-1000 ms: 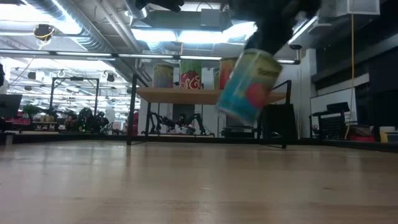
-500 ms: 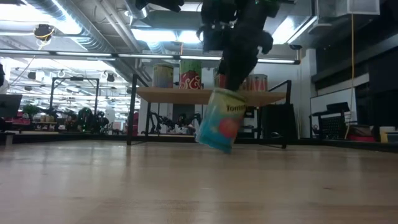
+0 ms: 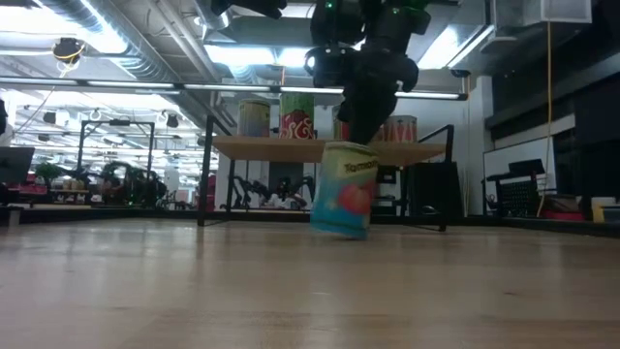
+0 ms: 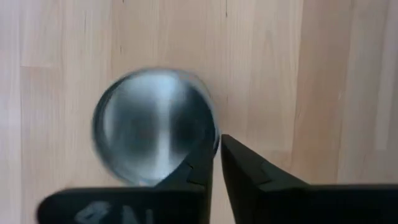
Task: Pick and place cans onto a shelf
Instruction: Put the canned tomatoes on the shelf
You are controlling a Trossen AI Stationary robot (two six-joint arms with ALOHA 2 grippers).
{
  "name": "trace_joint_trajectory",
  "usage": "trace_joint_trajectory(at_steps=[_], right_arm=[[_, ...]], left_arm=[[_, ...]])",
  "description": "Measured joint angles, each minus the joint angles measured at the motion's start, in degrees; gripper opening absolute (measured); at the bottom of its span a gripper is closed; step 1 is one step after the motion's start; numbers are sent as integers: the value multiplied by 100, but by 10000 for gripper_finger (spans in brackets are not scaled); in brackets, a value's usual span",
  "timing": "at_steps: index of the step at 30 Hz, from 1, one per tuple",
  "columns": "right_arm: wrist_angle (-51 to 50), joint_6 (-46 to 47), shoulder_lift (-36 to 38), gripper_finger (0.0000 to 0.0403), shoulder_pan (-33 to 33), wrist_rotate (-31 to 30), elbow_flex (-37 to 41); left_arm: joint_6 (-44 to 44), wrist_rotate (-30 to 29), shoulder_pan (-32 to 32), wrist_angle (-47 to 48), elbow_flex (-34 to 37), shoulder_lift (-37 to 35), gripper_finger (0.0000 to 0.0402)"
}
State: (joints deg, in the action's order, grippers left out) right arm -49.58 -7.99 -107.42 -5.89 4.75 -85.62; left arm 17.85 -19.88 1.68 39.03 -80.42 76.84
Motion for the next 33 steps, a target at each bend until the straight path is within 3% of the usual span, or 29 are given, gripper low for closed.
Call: trace_joint_trajectory(at_steps=[7,14,24,33], right_arm=[[58,11,0,90,0,-2,0],[-140,0,302,101,0,-4,7],[-924,259,2065,101,205,-17,93],[-884,1075,4083,101,740,-657,1422]], left_arm=[[0,0,-1,0,0,0,94],[2,0,1,2,0,0,94],[236,6,67,145,-9,52,94],[676,9,280,93,-7,568,94]])
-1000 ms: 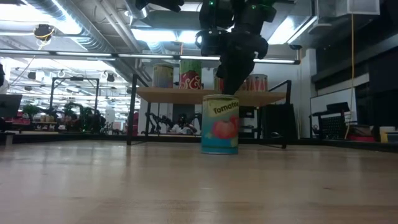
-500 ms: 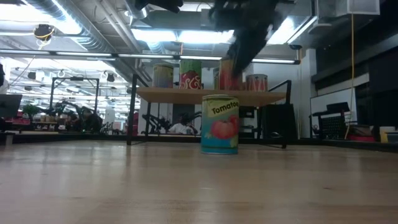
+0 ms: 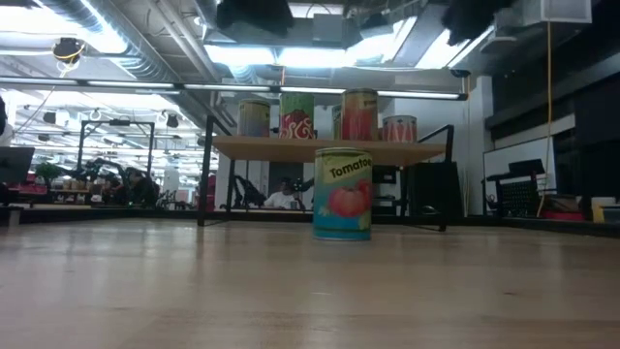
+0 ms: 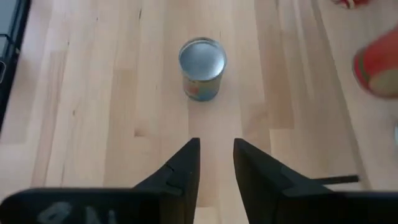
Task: Pick and place cans onto a shelf
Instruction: Put the canned tomatoes on the shelf
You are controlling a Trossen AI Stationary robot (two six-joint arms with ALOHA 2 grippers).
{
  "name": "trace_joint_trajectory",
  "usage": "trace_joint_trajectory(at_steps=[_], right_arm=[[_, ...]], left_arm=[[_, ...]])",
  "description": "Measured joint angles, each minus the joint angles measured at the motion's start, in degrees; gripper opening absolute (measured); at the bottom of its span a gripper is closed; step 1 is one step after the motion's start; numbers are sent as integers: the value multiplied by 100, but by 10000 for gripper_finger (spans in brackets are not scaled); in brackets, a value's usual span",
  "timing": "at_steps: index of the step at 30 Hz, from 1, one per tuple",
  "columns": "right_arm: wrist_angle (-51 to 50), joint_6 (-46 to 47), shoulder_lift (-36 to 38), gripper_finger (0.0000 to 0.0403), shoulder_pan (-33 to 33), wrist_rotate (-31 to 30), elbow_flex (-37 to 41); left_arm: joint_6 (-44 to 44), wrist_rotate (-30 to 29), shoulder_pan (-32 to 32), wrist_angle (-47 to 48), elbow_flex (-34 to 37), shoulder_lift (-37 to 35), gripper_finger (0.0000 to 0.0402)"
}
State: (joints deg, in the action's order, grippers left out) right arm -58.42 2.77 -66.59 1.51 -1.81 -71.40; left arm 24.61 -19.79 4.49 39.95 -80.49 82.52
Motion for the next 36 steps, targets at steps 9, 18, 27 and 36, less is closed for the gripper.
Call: trace_joint_trajectory(at_steps=[9,18,27,36], right_arm=[[577,727,1481,101,409,-123,1783],[1215,752,1812,101,471,-114,2745],[1344,747,1790,101,469,-113,2862],[1460,734,1788,101,469,-115,2862]], left_arm=[[743,1,99,-122,4,1038,94],[1128,-22,24,-249,4,1867,94],[1132,-50,-120,-380,4,2044,94],[1129,-18,-122,-720,4,2196,94]])
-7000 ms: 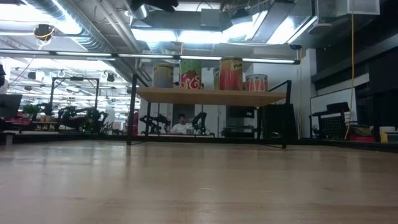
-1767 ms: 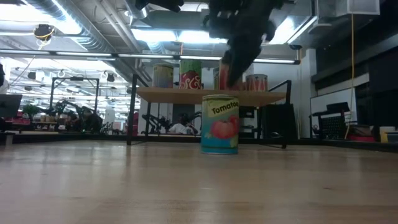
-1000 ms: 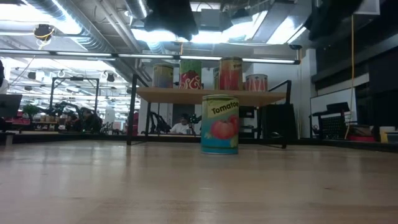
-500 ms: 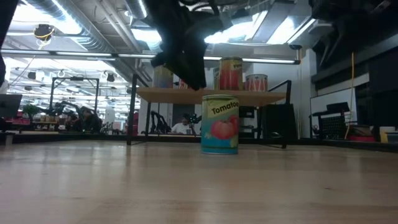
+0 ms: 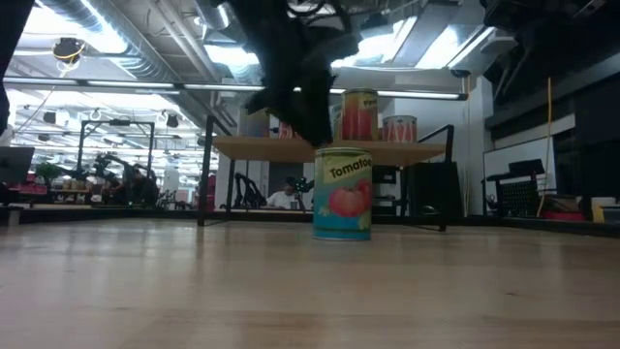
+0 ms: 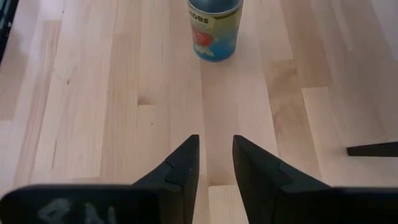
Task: Pick and place cans onto a shelf
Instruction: Put the canned tomatoes on the shelf
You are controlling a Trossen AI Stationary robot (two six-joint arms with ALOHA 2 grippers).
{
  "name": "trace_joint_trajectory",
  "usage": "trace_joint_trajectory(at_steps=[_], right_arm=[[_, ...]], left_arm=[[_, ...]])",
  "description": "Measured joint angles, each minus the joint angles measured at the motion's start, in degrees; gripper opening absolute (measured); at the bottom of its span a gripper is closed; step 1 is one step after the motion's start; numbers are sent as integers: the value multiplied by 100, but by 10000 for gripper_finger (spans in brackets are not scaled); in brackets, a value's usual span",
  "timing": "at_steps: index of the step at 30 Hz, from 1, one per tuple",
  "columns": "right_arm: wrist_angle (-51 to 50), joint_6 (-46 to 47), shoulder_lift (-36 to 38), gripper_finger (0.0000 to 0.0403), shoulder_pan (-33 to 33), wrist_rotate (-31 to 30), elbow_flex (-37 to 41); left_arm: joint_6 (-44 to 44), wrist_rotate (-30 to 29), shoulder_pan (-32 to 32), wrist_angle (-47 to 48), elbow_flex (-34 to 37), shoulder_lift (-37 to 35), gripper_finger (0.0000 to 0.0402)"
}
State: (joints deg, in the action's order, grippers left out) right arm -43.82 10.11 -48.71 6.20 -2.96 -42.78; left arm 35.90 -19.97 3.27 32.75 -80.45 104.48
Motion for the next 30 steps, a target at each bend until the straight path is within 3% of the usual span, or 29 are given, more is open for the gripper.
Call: trace_joint_trajectory(at_steps=[19,30], right_arm=[[39,-5,-1,101,-2,2,0],[38,-4,0,101,-2,2,0]], left_arm=[[0,93,-4,-28,-2,274,92],[0,109,-4,-26,-2,274,43]])
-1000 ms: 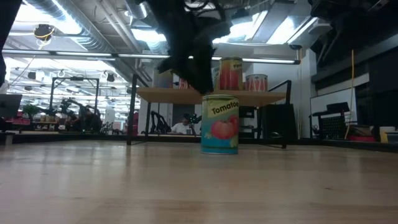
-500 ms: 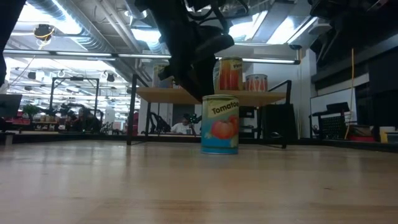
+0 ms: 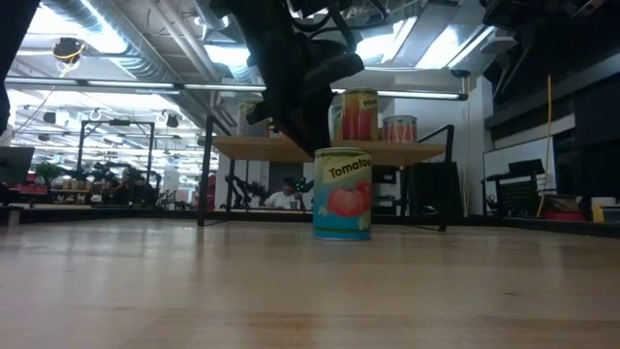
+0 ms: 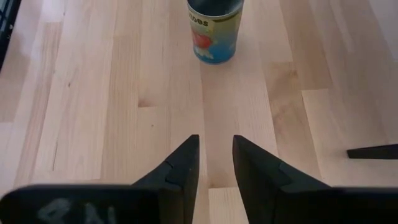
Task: Pick and place cans onto a shelf
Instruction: Put the canned tomatoes on the shelf
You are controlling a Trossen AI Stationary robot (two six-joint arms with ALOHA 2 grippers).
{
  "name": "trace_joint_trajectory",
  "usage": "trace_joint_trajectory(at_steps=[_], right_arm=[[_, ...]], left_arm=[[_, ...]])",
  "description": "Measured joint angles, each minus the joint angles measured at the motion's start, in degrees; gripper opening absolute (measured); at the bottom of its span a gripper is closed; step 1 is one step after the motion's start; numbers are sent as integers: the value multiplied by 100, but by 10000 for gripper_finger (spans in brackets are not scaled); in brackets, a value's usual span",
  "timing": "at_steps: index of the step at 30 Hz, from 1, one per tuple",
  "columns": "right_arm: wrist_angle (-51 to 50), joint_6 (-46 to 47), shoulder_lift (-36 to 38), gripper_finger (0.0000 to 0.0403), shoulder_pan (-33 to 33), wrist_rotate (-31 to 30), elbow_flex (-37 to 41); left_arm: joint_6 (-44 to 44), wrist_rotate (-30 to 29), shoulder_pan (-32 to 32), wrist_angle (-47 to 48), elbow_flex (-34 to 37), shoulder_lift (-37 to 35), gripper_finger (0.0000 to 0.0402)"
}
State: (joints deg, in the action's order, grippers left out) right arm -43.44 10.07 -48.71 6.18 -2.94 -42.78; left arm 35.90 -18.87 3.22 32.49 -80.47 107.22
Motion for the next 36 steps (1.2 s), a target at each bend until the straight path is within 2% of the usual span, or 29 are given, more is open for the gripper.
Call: trace_joint_trajectory(at_steps=[5,16,22,29,36], right_arm=[[-2,0,0,101,0,0,0],[-3,-2,0,101,1,0,0],[1,-2,0,101,0,0,0],[33,-15,-2,101,1,0,-2],[42,-22,-1,101,0,0,-2]], left_arm=[[-4,-2,0,0,0,-2,6],[-203,63,-2,48,0,-35,2],[-211,106,-11,255,11,-313,1],[-210,105,-64,541,9,-888,0],[-340,46,-314,1096,7,-1817,0]])
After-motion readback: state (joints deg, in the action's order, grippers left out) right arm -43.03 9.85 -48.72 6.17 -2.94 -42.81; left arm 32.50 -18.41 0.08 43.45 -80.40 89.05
